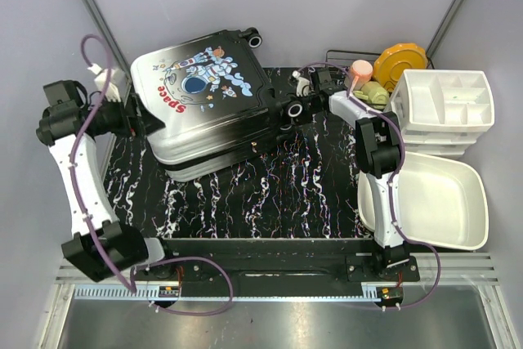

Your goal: Open, take out, and arrange the luggage

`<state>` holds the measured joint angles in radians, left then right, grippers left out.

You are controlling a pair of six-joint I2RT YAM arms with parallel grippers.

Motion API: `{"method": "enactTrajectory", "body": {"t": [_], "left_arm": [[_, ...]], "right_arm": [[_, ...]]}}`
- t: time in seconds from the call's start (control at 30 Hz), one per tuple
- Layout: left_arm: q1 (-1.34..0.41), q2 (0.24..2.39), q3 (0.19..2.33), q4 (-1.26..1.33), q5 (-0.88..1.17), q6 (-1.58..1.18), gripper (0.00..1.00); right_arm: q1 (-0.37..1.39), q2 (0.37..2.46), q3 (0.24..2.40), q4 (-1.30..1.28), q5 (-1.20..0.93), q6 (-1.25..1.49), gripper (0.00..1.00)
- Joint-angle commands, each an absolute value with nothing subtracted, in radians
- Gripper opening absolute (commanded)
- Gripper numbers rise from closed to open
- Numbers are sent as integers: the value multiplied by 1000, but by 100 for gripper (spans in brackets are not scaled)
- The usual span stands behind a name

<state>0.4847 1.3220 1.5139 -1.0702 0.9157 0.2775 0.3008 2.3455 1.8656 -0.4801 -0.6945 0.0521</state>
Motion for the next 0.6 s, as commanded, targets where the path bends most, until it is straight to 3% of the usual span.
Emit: {"method": "enactTrajectory", "body": {"t": [0.0,0.17,0.4,0.57], "left_arm": [[399,1238,1453,-1178,907,505,86],[379,1197,1381,-1201,891,529,80],[365,1206,1290,-1186,773,525,71],[365,1268,1273,-1077,692,437,71]], "right_arm": [[336,2359,1824,-523,-744,112,55],[365,2280,1651,-465,-805,202,42],[428,2119,1352,-324,-882,331,39],[537,1962,1131,-177,-922,474,39]]}}
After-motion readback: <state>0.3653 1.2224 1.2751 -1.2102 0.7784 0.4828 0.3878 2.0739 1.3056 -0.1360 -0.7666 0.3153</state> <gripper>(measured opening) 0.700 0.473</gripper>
